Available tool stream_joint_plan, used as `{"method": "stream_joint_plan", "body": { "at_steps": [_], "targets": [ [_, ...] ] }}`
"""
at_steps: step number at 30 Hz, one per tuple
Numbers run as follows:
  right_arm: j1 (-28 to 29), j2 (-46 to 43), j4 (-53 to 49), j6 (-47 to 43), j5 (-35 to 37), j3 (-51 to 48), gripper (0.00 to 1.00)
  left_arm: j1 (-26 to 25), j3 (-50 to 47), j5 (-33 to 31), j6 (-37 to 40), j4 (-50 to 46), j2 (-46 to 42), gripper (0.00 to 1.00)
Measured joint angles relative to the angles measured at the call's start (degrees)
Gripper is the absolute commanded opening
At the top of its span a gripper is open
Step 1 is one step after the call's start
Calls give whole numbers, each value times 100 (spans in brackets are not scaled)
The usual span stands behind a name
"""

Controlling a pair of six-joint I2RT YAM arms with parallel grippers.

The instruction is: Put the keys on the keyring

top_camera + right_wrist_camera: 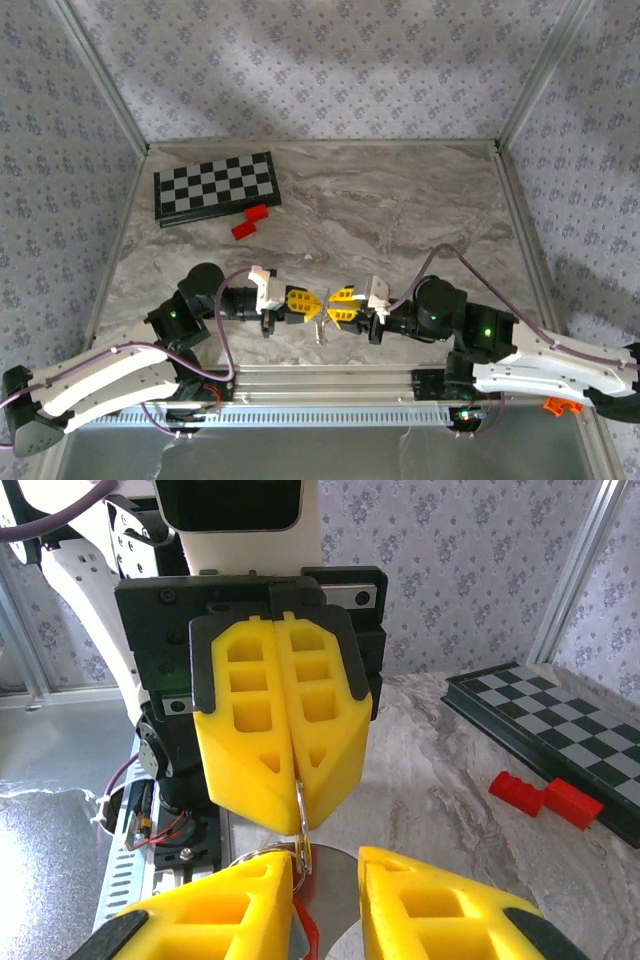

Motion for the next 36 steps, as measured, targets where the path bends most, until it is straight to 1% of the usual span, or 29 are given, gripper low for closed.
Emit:
{"method": "stream_joint_plan", "body": {
  "at_steps": [4, 10, 12, 16, 20, 23, 25, 27, 32, 36],
  "targets": [
    [-28, 4, 70, 2, -37, 0, 21, 0, 0, 0, 2, 0, 0, 0],
    [-59, 26, 109, 9, -151, -4, 14, 0, 0, -7, 2, 0, 0, 0],
    [-66, 52, 136, 9, -188, -4, 10, 0, 0, -22, 2, 0, 0, 0],
    [-92, 81, 144, 24, -210, -4, 0, 2, 0, -48, 2, -7, 0, 0],
    [-105, 149, 76, 31, -201, 13, 0, 0, 0, -94, 20, -57, 0, 0],
    [-122, 249, -264, 31, -138, 190, 0, 0, 57, -227, 136, -313, 28, 10],
    [-142, 378, -616, 28, -70, 407, 0, 0, 142, -400, 260, -562, 79, 19],
    [-153, 535, -1060, 28, 42, 678, 0, -4, 243, -592, 356, -817, 131, 24],
    [-188, 817, -2149, 24, 90, 1338, 0, -4, 431, -944, 531, -1316, 166, 28],
    [-361, 1180, -2887, -42, -61, 1906, 0, -15, 461, -1019, 586, -1460, 236, 29]
  ]
}}
